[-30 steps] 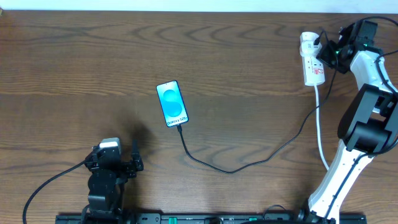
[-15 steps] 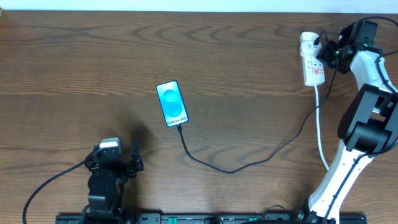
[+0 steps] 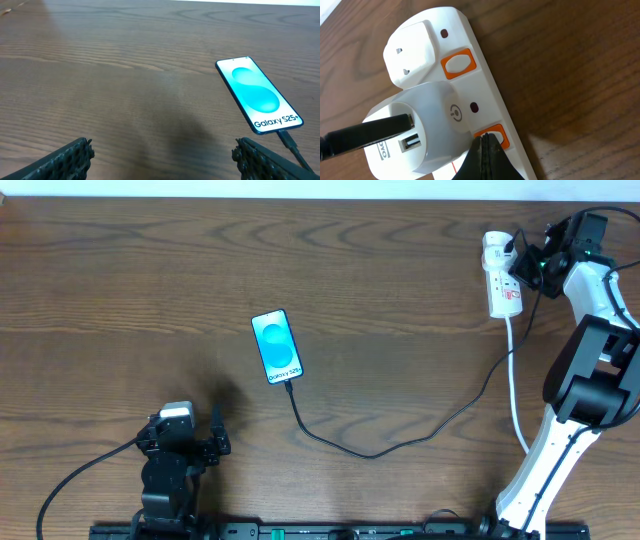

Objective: Plug charger to phone and switch on socket

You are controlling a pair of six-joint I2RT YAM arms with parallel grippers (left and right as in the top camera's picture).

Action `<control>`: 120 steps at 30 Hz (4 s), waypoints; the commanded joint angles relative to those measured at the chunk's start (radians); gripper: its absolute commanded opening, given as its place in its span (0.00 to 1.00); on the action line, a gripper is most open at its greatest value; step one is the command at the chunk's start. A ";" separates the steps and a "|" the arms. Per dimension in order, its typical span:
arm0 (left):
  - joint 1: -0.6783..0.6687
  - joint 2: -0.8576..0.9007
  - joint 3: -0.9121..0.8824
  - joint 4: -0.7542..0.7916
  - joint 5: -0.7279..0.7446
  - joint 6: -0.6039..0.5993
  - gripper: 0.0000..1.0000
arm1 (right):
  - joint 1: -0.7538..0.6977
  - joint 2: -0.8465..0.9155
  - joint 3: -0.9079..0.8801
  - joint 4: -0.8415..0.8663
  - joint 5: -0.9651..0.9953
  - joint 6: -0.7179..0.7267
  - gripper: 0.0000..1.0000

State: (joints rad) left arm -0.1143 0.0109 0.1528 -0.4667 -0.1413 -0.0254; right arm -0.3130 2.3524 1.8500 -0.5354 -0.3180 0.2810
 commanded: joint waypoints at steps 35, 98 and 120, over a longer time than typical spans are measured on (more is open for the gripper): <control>-0.005 -0.008 -0.020 0.002 -0.013 -0.001 0.93 | 0.061 -0.035 0.002 -0.002 -0.055 -0.034 0.01; -0.005 -0.008 -0.020 0.002 -0.013 -0.001 0.93 | 0.018 -0.021 0.001 0.002 0.081 -0.005 0.01; -0.005 -0.008 -0.020 0.002 -0.013 -0.001 0.93 | 0.020 0.002 0.001 0.022 0.079 -0.004 0.01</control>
State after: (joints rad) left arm -0.1143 0.0109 0.1528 -0.4667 -0.1413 -0.0254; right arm -0.2974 2.3184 1.8389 -0.5179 -0.2344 0.2707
